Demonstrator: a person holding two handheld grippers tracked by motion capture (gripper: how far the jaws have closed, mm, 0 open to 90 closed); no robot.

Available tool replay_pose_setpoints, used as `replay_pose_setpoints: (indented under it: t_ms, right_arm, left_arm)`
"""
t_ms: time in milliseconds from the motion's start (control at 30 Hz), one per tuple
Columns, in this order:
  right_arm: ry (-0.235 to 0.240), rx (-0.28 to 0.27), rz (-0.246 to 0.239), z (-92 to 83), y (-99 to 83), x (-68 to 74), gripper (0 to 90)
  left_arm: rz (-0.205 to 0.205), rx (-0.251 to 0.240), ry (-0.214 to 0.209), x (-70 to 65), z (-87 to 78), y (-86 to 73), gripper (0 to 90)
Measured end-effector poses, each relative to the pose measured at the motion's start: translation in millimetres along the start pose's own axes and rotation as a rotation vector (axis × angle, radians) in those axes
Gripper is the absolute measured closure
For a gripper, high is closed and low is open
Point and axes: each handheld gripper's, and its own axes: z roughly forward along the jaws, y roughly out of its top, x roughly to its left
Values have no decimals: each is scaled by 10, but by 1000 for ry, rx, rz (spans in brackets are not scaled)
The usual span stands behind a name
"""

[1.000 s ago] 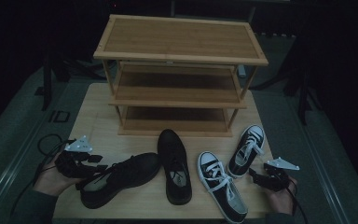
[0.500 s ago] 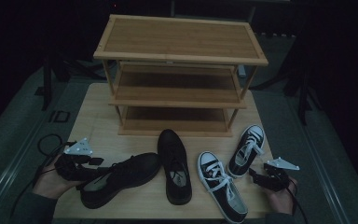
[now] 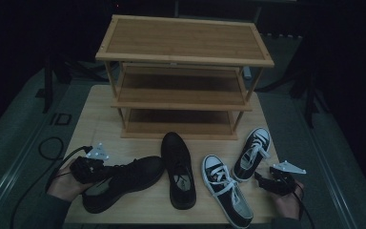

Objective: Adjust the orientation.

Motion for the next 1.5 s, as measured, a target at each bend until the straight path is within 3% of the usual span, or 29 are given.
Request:
replay_pose_setpoints:
  t_ms: [367, 700, 1033, 1267, 1500]
  right_arm:
    - [0, 0, 0, 0, 0, 0, 284]
    - [0, 0, 0, 0, 0, 0, 284]
    - [0, 0, -1, 1, 0, -1, 284]
    - [3, 0, -1, 2, 1, -4, 282]
    - [4, 0, -2, 3, 2, -5, 282]
  left_arm:
    - [-51, -46, 6, 105, -40, -21, 875]
    - [-125, -63, 84, 322, -53, 72, 876]
    - [-164, -69, 120, 489, 5, 189, 876]
    - [-198, -76, 121, 618, 39, 198, 876]
    - [-200, -82, 128, 703, 67, 225, 875]
